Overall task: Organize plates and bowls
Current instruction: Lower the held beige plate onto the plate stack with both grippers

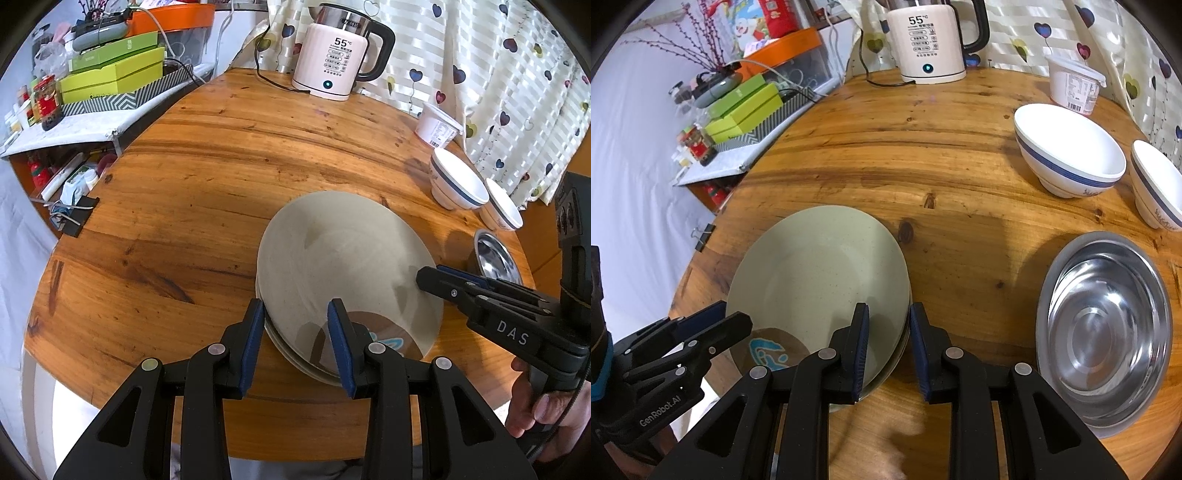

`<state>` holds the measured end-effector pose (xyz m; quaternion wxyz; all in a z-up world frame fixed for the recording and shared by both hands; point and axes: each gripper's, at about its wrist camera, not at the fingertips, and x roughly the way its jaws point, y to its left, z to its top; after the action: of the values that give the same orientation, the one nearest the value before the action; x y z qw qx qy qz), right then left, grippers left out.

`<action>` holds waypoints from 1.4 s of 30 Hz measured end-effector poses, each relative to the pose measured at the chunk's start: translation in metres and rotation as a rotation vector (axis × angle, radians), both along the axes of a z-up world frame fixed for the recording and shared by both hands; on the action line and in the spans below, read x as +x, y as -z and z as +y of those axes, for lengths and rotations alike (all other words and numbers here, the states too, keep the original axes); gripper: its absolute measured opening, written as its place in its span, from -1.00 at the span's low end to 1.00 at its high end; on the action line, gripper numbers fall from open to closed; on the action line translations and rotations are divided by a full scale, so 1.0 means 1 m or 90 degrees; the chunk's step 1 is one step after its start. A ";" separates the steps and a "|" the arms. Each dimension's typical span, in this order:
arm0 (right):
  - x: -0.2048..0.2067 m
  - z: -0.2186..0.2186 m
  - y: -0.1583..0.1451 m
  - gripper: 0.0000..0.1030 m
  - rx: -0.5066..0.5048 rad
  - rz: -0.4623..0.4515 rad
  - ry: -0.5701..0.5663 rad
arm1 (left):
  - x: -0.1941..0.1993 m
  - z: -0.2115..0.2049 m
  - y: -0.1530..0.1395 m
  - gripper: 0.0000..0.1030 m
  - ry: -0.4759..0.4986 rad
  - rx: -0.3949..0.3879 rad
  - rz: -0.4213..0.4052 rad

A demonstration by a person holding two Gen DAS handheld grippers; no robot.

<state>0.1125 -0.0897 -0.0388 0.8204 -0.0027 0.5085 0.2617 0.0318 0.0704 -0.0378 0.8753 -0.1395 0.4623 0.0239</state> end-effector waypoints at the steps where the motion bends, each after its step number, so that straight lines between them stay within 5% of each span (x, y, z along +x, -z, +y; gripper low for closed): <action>1: 0.000 0.000 0.000 -0.56 -0.001 0.000 0.000 | 0.001 0.001 0.000 -0.28 0.000 0.000 -0.001; 42: -0.004 0.001 -0.002 -0.56 -0.003 -0.026 -0.014 | 0.005 0.001 0.003 -0.28 -0.005 -0.003 -0.010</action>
<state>0.1088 -0.0887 -0.0371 0.8279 -0.0153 0.4918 0.2691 0.0368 0.0717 -0.0412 0.8786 -0.1436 0.4547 0.0249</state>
